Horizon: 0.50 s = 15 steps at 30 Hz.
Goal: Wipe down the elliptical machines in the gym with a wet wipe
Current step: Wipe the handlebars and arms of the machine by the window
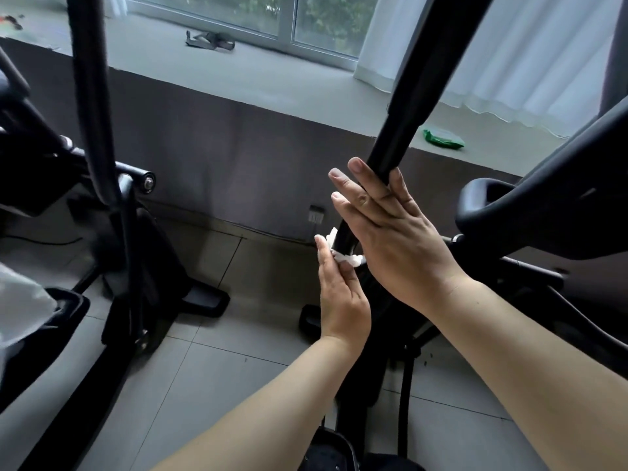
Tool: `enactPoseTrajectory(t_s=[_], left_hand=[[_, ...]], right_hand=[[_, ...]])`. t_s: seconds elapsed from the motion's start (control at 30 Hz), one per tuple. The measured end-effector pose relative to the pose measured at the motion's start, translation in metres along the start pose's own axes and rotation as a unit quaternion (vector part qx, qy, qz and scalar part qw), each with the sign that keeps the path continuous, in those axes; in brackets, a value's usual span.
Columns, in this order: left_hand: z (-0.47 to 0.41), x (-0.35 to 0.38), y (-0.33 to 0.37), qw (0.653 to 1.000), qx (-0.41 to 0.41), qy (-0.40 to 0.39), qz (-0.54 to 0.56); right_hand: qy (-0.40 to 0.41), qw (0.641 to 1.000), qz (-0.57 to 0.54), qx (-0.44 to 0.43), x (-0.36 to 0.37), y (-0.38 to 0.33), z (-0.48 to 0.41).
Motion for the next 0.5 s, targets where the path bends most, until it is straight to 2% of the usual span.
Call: enactPoseTrajectory(t_s=[0.1,0.2,0.27,0.33,0.37,0.43,0.47,0.5], left_hand=[[-0.001,-0.006,-0.007,0.999,-0.022,-0.018,-0.018],[0.001,-0.008,0.009,1.000,-0.003,-0.015,-0.005],[-0.001,-0.009,0.025,0.999,0.048,-0.010,-0.005],[-0.002,-0.011,0.034,0.989,0.144,0.003,-0.039],[-0.005,-0.012,0.033,0.985,0.165,-0.006,-0.051],[-0.010,-0.013,0.029,0.993,0.101,-0.043,-0.030],[-0.012,-0.015,0.025,0.997,0.061,-0.053,-0.011],[-0.013,-0.017,0.028,0.998,0.044,-0.053,-0.009]], right_hand=[[0.025,0.999,-0.042,0.010,-0.002,0.001,0.003],[0.081,0.986,-0.130,0.059,0.000,0.001,0.017],[0.117,0.970,-0.186,0.102,0.003,-0.005,0.032],[0.175,0.939,-0.241,0.174,0.006,-0.013,0.052],[0.200,0.915,-0.267,0.228,0.009,-0.017,0.063],[0.209,0.838,-0.321,0.388,0.019,-0.022,0.081],[0.181,0.770,-0.363,0.492,0.026,-0.025,0.087],[0.131,0.670,-0.424,0.595,0.034,-0.031,0.091]])
Point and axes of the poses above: each hand's wrist, its own z-axis away from the middle knuckle, its own x-axis out of the palm, y = z × x, the point moved 6 cm from there along -z, towards the middle knuckle, and after that the axes turned 8 degrees about y, right-handed, at the moved point
